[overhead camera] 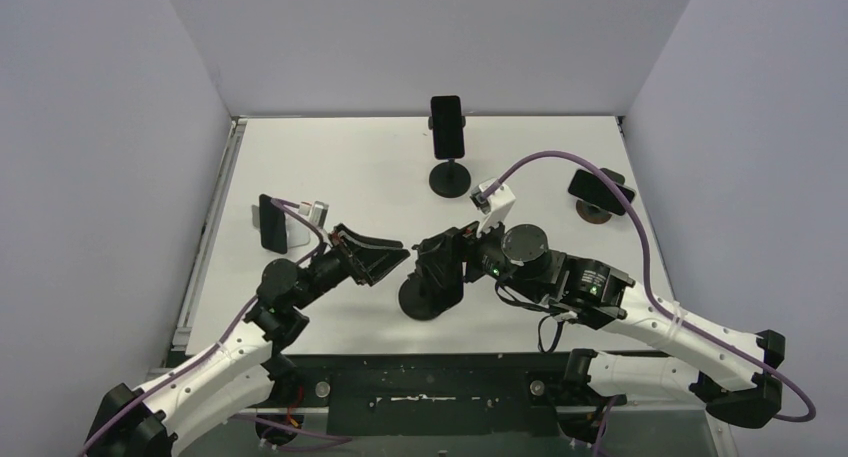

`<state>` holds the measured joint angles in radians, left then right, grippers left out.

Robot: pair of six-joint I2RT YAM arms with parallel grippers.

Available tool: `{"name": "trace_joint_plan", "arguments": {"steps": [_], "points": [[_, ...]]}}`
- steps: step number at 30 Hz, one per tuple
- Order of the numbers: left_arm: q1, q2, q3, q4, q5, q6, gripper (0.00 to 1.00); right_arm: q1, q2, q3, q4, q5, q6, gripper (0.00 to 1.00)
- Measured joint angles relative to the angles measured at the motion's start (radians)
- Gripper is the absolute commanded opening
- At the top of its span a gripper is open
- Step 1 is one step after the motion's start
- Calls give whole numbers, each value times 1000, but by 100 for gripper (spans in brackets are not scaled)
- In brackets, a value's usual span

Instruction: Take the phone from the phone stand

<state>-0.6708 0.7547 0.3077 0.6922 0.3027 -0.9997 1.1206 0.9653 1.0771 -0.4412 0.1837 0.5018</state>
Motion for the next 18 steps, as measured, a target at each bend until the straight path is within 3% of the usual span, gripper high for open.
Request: {"name": "trace_joint_plan", "arguments": {"steps": [18], "points": [[3, 134, 56, 109, 180, -6, 64, 0, 8, 6, -17, 82, 10, 0]]}}
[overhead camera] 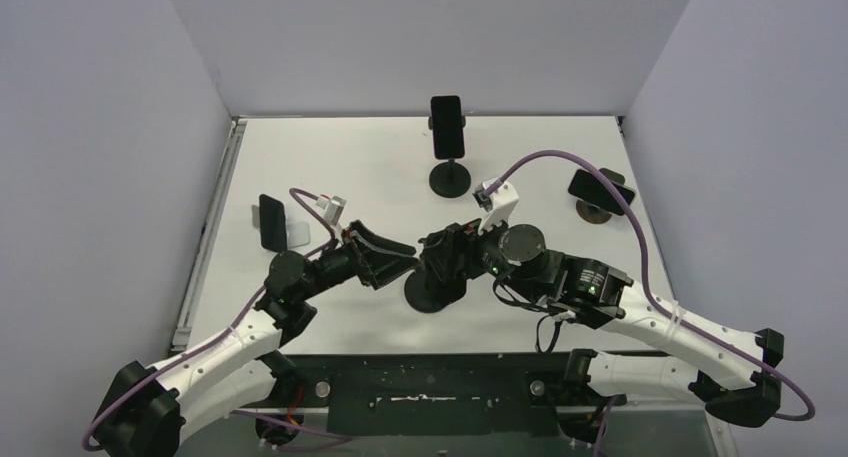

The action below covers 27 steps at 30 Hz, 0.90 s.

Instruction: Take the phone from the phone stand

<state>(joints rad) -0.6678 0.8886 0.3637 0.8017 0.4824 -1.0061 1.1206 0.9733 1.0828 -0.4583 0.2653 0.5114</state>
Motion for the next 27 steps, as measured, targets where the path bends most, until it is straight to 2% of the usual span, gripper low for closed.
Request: {"name": "trace_joint_plan", "arguments": {"steps": [12, 27], "points": [[-48, 51, 42, 12, 23, 19, 62, 0, 8, 4, 0, 14, 3, 0], [-72, 84, 45, 57, 22, 21, 12, -1, 8, 4, 2, 24, 14, 0]]}}
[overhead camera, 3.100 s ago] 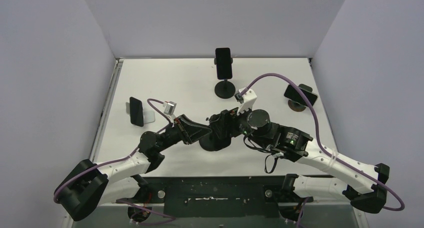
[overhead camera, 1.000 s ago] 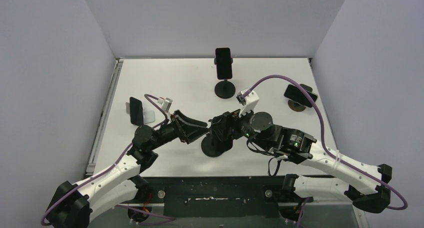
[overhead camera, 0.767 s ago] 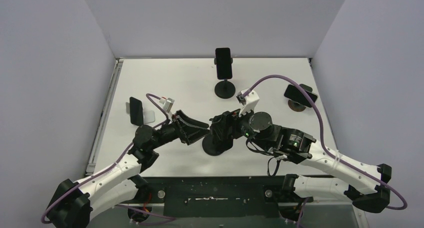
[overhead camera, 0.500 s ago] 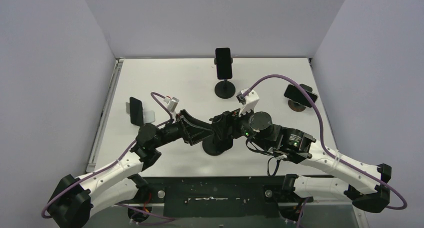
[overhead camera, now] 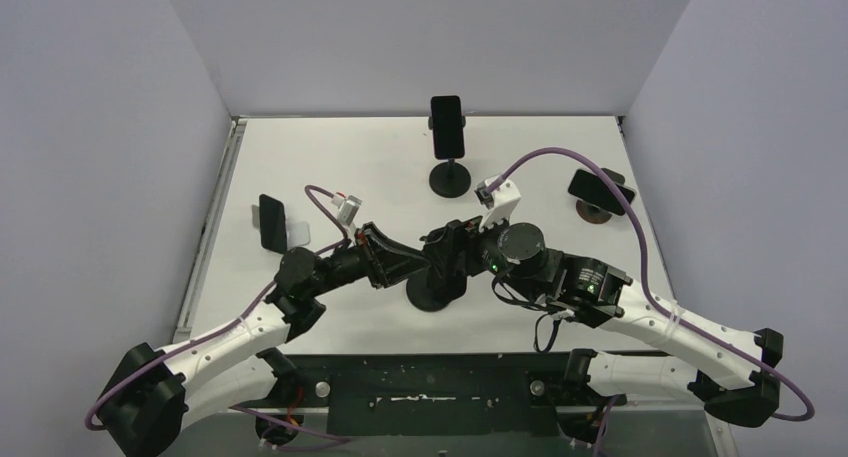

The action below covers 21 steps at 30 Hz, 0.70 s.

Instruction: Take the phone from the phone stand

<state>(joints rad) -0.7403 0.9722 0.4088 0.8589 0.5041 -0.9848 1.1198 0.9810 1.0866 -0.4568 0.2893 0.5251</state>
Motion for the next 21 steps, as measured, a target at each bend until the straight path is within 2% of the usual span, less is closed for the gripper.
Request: {"name": "trace_joint_plan", "arguments": {"steps": [2, 3, 21], "points": [[0, 4, 0, 8, -1, -2, 2, 0, 0, 0, 2, 2, 2, 0], [0, 6, -1, 13, -2, -4, 0, 0, 0, 0, 2, 3, 2, 0], [0, 115, -72, 287, -20, -89, 0, -14, -58, -63, 64, -61, -31, 0]]}}
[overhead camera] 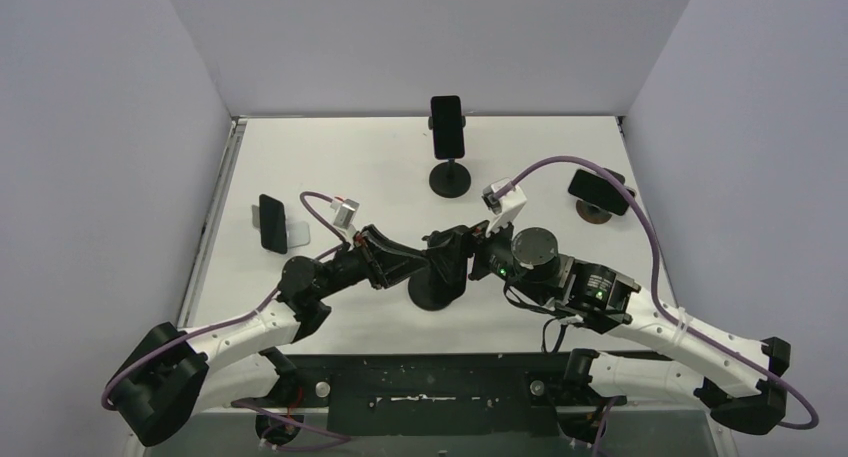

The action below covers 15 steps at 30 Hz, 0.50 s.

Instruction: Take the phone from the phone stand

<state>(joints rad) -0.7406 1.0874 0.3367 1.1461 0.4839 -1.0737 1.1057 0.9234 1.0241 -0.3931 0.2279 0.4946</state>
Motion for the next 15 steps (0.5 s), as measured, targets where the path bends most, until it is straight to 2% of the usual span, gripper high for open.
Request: {"name": "trace_joint_plan", "arguments": {"steps": [8, 15], "points": [[2, 7, -5, 20, -7, -16, 0, 0, -17, -13, 20, -33, -12, 0], [1, 13, -5, 16, -16, -4, 0, 15, -23, -13, 154, -170, 8, 0]]}}
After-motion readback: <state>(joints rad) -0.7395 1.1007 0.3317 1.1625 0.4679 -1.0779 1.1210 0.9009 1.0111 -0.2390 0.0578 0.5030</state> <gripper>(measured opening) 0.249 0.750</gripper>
